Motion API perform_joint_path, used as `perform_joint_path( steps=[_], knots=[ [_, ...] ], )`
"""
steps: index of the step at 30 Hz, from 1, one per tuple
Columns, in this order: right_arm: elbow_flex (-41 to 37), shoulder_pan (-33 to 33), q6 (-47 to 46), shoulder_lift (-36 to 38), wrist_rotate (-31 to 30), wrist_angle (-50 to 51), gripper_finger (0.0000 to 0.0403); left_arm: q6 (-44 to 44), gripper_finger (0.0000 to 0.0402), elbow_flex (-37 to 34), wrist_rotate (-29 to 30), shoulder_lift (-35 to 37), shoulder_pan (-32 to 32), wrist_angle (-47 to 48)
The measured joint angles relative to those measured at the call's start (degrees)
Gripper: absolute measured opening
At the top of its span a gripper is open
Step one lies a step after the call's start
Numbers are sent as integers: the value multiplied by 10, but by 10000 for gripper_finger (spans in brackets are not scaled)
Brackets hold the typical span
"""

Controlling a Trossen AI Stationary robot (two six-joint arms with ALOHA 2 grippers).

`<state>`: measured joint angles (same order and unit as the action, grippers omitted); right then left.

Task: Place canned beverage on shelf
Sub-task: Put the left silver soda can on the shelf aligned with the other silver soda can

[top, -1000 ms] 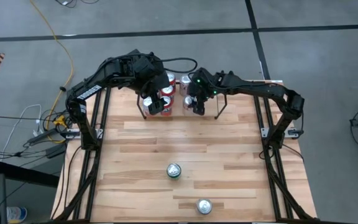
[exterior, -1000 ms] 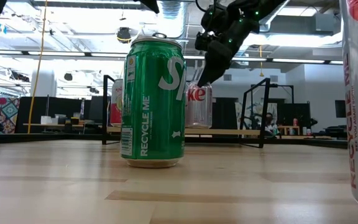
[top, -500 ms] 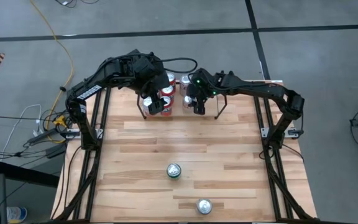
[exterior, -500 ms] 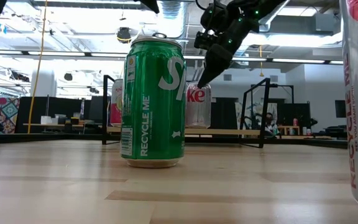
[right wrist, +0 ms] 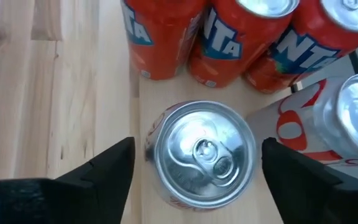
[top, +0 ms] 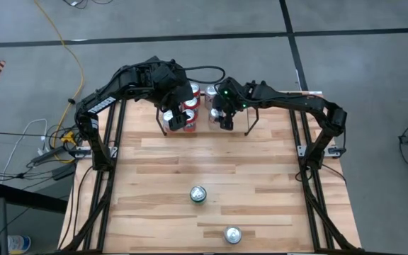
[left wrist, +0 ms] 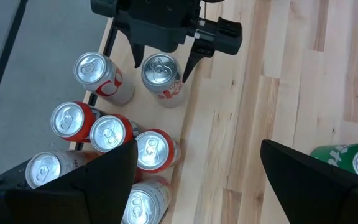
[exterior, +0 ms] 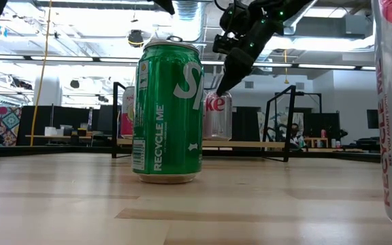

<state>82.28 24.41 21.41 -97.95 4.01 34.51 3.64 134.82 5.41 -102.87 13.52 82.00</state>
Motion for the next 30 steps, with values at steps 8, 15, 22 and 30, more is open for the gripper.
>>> perform_joint_path(
  steps=[8, 15, 22, 30],
  knots=[
    [64, -9, -6, 7, -41, 46, 321, 0, 324, 0, 0, 0, 0, 0],
    [89, -55, -114, 55, -59, 83, 270, -3, 324, 0, 0, 0, 0, 2],
    [27, -112, -153, 58, -108, 100, 78, -3, 324, 0, 9, 0, 0, 5],
    [-38, -102, -170, 57, -145, 74, 18, -3, 324, 0, 15, 0, 0, 7]
  ],
)
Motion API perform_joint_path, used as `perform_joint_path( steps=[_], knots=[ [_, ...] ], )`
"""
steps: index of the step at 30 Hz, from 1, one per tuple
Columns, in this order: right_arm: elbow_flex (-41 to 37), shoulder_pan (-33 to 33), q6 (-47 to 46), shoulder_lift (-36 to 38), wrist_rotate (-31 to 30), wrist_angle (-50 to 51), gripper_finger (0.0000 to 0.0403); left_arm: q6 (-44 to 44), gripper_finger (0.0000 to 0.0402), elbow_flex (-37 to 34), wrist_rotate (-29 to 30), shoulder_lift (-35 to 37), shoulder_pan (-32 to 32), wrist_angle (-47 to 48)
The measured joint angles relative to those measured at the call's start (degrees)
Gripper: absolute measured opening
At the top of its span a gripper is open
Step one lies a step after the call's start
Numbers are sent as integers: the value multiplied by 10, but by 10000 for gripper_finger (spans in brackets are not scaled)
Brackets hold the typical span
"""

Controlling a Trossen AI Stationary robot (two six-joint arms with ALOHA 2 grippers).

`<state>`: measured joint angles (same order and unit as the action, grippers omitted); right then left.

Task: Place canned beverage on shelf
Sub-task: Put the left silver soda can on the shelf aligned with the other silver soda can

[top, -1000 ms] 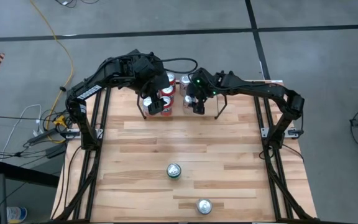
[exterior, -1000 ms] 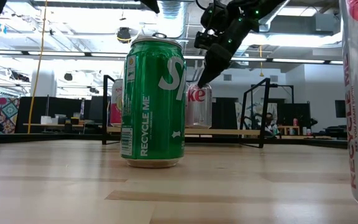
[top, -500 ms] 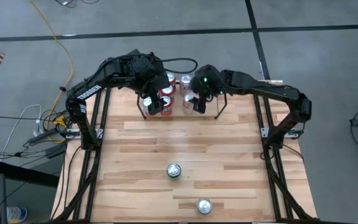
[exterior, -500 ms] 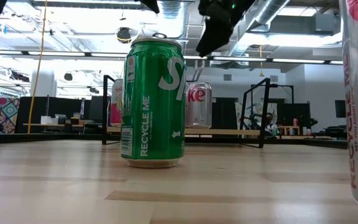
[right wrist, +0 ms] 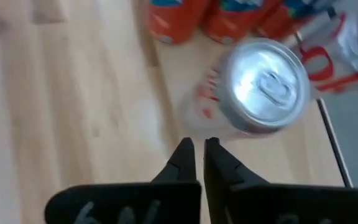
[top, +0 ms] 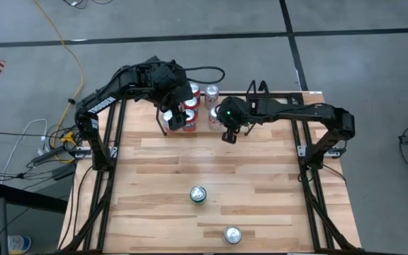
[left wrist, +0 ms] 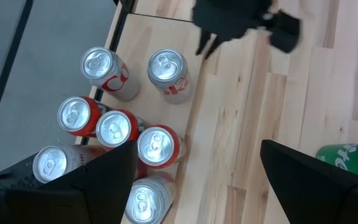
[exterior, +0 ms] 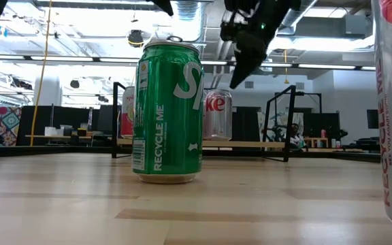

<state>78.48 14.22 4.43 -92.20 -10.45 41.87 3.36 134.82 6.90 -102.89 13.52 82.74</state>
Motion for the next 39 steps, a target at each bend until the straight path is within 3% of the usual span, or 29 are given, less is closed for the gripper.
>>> perform_joint_path(
  steps=[18, 20, 24, 30, 39],
  knots=[
    [-12, 97, 0, 0, -1, -129, 0, -1, 324, 0, 0, 0, 0, 1],
    [-12, 97, -17, 7, 28, -119, 0, -1, 324, 0, 0, 0, 0, 1],
    [-11, 69, -36, 41, 104, -116, 0, -1, 324, 0, 0, 0, 0, 1],
    [-12, 8, 7, 38, 107, -114, 0, 3, 324, 0, 0, 0, 0, 1],
    [-12, 9, -5, -25, 100, -100, 0, 4, 324, 0, 0, 0, 0, 2]
  ],
)
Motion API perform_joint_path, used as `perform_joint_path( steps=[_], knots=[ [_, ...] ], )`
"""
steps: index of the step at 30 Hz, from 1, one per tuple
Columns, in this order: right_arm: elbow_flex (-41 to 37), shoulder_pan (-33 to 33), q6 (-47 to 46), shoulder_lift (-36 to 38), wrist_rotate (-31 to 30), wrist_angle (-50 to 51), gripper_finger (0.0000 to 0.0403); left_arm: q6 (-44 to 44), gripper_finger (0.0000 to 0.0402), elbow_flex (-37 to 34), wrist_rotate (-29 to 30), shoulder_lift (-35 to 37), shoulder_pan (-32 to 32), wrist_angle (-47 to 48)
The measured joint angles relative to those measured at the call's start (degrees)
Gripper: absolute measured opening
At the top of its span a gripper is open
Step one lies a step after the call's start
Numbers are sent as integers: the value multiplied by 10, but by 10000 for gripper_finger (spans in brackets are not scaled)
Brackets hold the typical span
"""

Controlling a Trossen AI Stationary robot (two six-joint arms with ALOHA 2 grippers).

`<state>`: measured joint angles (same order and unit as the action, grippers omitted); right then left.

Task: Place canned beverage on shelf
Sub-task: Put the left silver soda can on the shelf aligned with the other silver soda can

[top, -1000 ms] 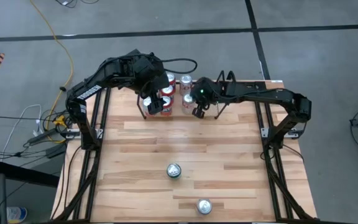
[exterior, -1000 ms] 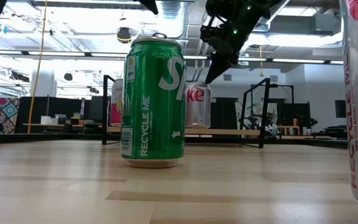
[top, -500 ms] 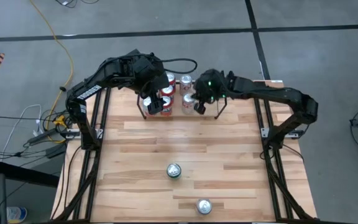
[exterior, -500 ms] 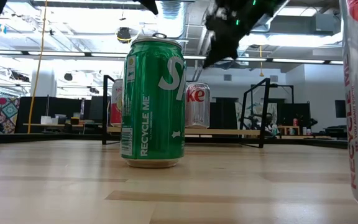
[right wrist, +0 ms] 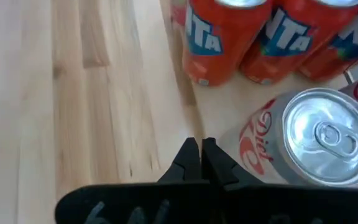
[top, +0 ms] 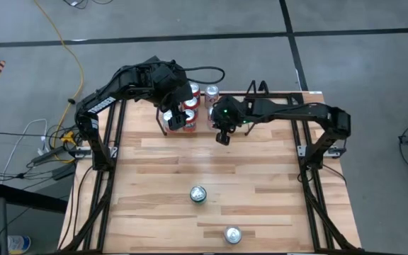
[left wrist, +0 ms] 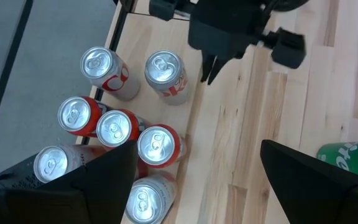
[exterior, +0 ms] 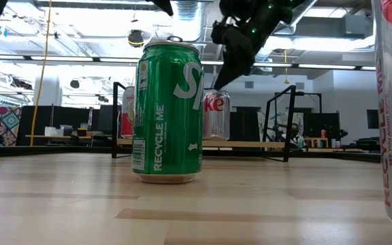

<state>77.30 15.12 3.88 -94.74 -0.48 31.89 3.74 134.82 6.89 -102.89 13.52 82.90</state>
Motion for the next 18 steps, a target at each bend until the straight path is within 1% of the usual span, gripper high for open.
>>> perform_joint_path(
  steps=[3, 7, 16, 18],
  knots=[
    [-1, 8, -3, -4, -32, 21, 0, -2, 324, 0, 0, 0, 0, 0],
    [0, 24, -5, -3, -69, 18, 0, -5, 324, 0, 0, 0, 0, 1],
    [0, 62, -10, -1, -76, 20, 0, -3, 324, 0, 0, 0, 0, 0],
    [0, 63, -17, -1, -99, 22, 0, -3, 324, 0, 0, 0, 0, 0]
  ],
)
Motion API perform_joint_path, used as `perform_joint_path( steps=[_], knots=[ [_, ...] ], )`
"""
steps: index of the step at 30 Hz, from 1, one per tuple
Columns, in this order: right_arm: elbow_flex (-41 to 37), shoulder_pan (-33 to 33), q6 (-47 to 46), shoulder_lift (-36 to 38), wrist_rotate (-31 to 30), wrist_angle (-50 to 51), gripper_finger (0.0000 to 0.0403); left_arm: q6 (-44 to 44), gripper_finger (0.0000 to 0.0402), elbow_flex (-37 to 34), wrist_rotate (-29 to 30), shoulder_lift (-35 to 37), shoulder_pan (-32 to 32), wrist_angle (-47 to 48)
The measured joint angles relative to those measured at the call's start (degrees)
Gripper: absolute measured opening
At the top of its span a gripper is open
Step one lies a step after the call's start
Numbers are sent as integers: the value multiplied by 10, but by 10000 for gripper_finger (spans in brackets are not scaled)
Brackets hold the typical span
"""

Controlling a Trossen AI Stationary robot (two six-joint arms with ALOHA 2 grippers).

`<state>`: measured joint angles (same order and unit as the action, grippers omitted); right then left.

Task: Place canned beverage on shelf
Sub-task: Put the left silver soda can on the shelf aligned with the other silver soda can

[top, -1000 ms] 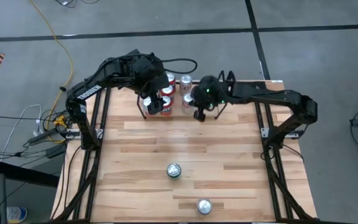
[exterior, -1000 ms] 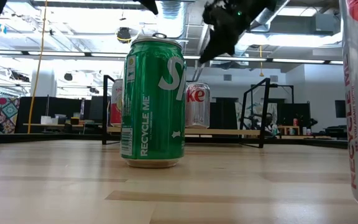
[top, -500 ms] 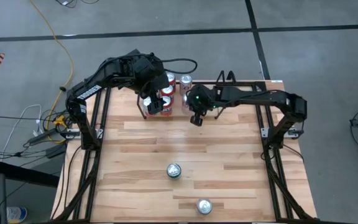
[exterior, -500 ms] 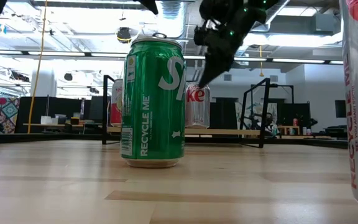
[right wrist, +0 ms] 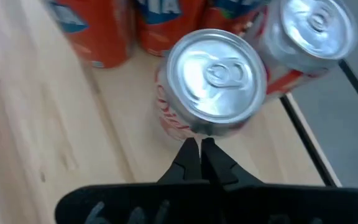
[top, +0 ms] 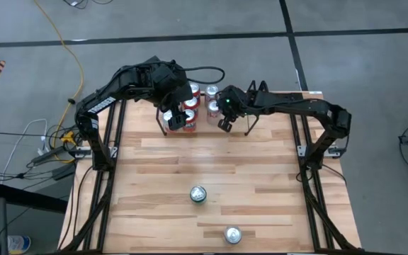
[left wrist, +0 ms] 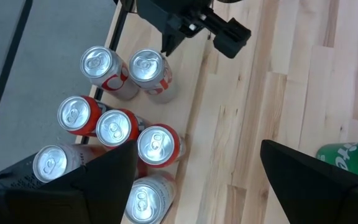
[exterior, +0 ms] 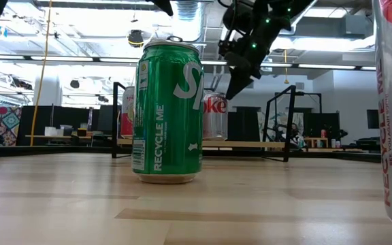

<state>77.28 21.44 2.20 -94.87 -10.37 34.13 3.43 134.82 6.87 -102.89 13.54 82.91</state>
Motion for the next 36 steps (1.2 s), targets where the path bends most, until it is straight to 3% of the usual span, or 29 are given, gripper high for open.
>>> perform_joint_path(
  steps=[8, 13, 28, 36],
  knots=[
    [6, -2, -7, 5, -11, 7, 0, 1, 324, 0, 0, 0, 0, 0],
    [7, -10, -7, 5, 13, 16, 0, 1, 324, 0, 0, 0, 0, 0],
    [7, 0, 31, 5, 13, -42, 0, 7, 324, 0, 0, 0, 0, 0],
    [7, -1, 28, 4, 13, 4, 0, 6, 324, 0, 0, -4, 0, 6]
  ],
)
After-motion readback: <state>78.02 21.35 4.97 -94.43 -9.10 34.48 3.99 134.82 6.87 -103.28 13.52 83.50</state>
